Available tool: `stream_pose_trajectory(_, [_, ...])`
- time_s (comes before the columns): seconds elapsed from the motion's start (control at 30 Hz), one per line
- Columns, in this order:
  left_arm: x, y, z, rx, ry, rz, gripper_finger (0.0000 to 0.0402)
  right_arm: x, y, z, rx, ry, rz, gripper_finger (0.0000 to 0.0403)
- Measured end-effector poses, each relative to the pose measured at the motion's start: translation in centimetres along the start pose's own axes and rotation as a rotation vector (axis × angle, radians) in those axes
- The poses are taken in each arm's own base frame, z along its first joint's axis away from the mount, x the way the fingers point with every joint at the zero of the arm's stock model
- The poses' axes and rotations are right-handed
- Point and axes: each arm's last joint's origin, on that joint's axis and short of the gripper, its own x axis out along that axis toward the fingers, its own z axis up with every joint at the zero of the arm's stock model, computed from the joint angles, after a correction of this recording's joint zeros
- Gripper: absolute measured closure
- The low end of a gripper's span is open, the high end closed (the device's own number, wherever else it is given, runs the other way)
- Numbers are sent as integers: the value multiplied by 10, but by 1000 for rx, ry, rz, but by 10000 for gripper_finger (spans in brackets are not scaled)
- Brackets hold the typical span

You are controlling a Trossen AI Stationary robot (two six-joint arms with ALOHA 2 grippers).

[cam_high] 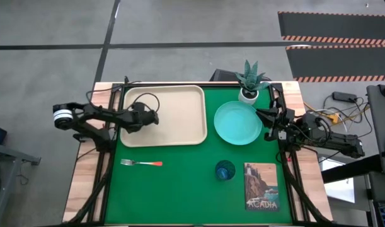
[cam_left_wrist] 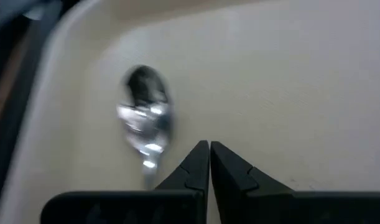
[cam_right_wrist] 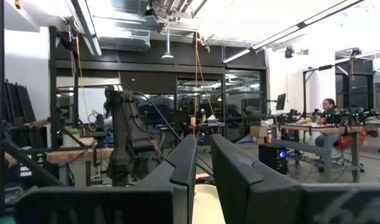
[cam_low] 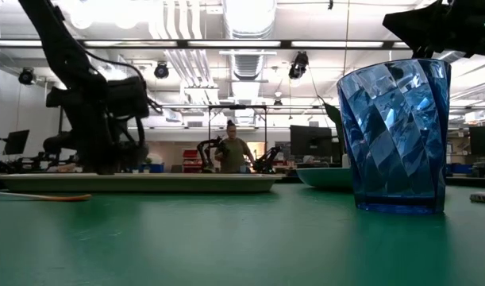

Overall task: Pick and place plate/cup/fork/spoon on tray
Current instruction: Put the orange fork on the white tray to the right of the orange spoon

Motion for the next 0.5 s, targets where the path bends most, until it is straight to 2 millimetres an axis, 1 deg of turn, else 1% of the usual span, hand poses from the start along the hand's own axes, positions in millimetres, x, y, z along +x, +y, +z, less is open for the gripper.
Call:
stream_pose_trajectory(0.17, [-19,-7,3,-15,42,-156,401,0,0,0,0,0,0,360])
stream_pose_trajectory(0.5, [-71,-20,0,-4,38,-451,401,0,0,0,10,0,0,360])
